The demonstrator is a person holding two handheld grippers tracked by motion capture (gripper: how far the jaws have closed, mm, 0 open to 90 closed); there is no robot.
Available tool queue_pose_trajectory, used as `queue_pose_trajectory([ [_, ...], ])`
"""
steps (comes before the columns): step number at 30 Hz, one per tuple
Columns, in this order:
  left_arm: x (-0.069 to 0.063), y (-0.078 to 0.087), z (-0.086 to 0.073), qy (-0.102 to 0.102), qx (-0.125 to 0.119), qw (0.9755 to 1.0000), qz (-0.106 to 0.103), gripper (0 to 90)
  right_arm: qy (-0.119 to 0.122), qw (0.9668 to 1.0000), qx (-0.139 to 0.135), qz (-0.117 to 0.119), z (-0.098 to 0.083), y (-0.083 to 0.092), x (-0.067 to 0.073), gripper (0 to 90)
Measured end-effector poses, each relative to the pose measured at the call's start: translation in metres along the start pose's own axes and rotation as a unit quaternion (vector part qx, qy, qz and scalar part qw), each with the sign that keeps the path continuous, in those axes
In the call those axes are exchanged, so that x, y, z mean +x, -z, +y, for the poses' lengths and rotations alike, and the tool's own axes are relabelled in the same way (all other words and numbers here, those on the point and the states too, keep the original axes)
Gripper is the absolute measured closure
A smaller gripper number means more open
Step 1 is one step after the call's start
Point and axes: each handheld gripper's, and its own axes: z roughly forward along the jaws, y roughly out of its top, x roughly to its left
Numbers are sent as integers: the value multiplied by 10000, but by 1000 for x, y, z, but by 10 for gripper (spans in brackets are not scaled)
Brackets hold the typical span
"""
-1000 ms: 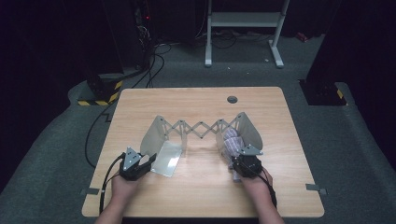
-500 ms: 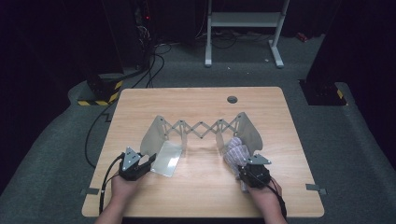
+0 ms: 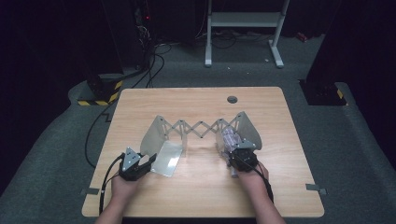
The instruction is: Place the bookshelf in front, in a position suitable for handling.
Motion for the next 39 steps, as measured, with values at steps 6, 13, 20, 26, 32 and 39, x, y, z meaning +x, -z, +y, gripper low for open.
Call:
queue_pose_trajectory([
  [6,0,0,0,0,-3,10000,-1,572,4,10000,-24,45,-11,10,-1,635],
  [13,0,0,0,-12,5,10000,6,569,29,10000,-72,62,-36,32,-2,634],
  [20,0,0,0,-28,23,10000,-4,569,50,10000,-58,18,-53,48,-6,632],
  [26,0,-1,0,-19,20,10000,-10,569,53,10000,-11,5,-41,38,-4,630],
  [32,1,-1,0,-24,20,10000,-18,568,65,10000,7,-14,-23,21,0,630],
  [39,1,-1,0,-39,16,10000,-34,569,50,9999,46,-96,-5,6,3,632],
])
